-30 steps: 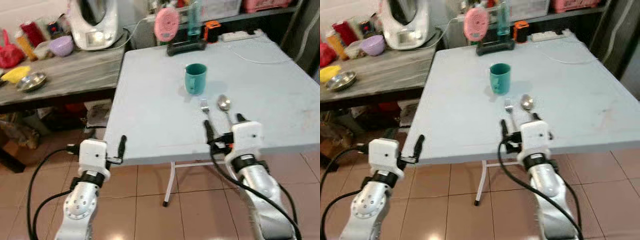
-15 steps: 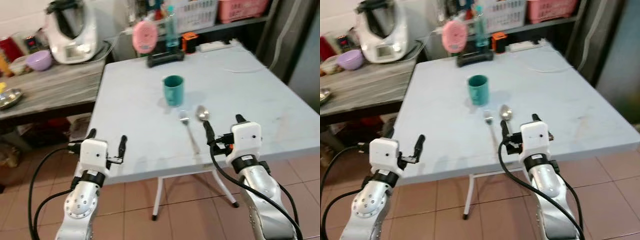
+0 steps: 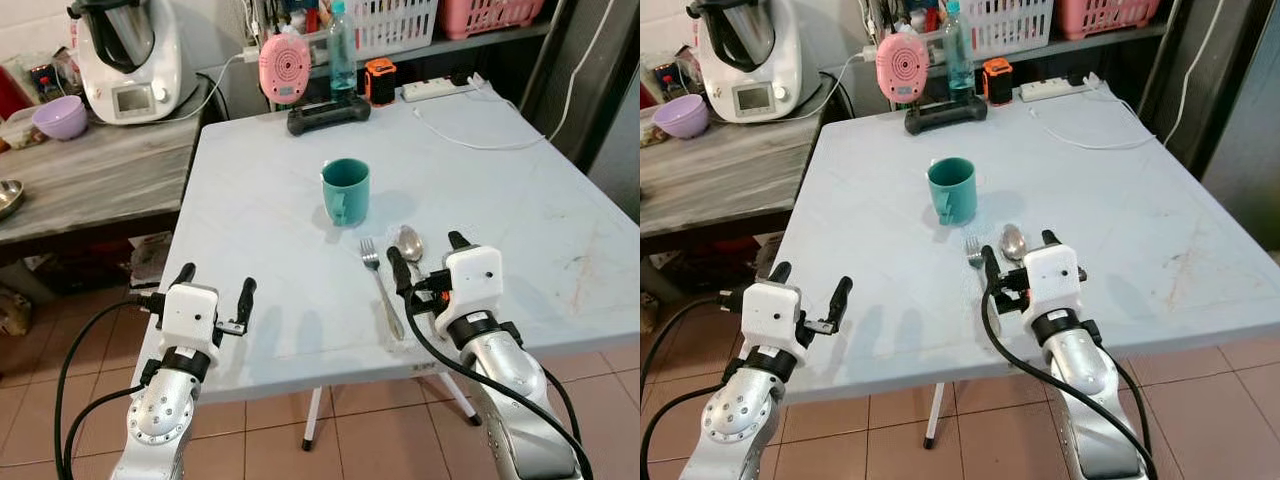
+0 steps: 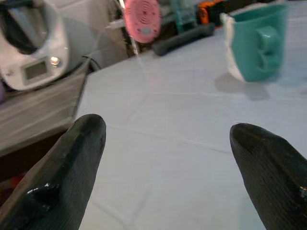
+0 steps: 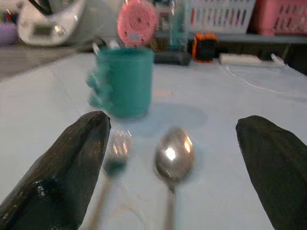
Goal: Setting the table
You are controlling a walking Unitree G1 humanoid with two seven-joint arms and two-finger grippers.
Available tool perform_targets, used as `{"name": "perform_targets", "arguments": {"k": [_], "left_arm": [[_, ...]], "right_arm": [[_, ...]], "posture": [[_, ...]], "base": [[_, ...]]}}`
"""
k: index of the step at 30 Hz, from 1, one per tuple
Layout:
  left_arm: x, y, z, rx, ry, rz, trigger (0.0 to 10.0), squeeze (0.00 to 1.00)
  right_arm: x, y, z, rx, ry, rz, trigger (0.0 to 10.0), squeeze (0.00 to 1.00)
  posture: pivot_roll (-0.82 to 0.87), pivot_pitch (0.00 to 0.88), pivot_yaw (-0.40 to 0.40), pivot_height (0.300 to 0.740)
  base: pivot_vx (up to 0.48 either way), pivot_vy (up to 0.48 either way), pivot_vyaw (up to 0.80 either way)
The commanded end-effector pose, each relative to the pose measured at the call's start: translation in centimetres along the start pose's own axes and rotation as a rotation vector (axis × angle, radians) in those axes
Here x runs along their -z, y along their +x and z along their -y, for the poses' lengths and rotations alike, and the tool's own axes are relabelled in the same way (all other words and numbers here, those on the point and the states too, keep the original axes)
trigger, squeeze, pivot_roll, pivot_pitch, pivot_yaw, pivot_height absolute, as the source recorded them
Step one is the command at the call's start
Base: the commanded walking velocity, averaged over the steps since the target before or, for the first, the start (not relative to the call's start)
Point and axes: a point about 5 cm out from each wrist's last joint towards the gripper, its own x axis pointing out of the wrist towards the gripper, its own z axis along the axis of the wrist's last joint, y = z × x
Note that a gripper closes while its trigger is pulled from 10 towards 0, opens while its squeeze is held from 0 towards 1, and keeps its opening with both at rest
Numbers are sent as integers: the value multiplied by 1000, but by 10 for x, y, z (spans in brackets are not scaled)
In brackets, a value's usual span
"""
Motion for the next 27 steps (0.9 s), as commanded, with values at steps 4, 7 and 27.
{"name": "perform_targets", "arguments": {"k": [4, 7, 27], "left_arm": [[-1, -8, -6, 22, 44, -16, 10000, 0], [-1, -10, -7, 39, 53, -20, 10000, 0], [-4, -28, 16, 360, -8, -31, 10000, 0]], "right_arm": [[4, 2, -16, -67, 58, -30, 10000, 0], [7, 0, -21, -93, 77, -43, 10000, 0], [24, 20, -33, -46, 131, -151, 10000, 0]], "posture": [[-88, 97, 148, 740], [-81, 104, 150, 740], [-61, 142, 151, 740]], "base": [[0, 0, 0], [0, 0, 0], [0, 0, 0]]}}
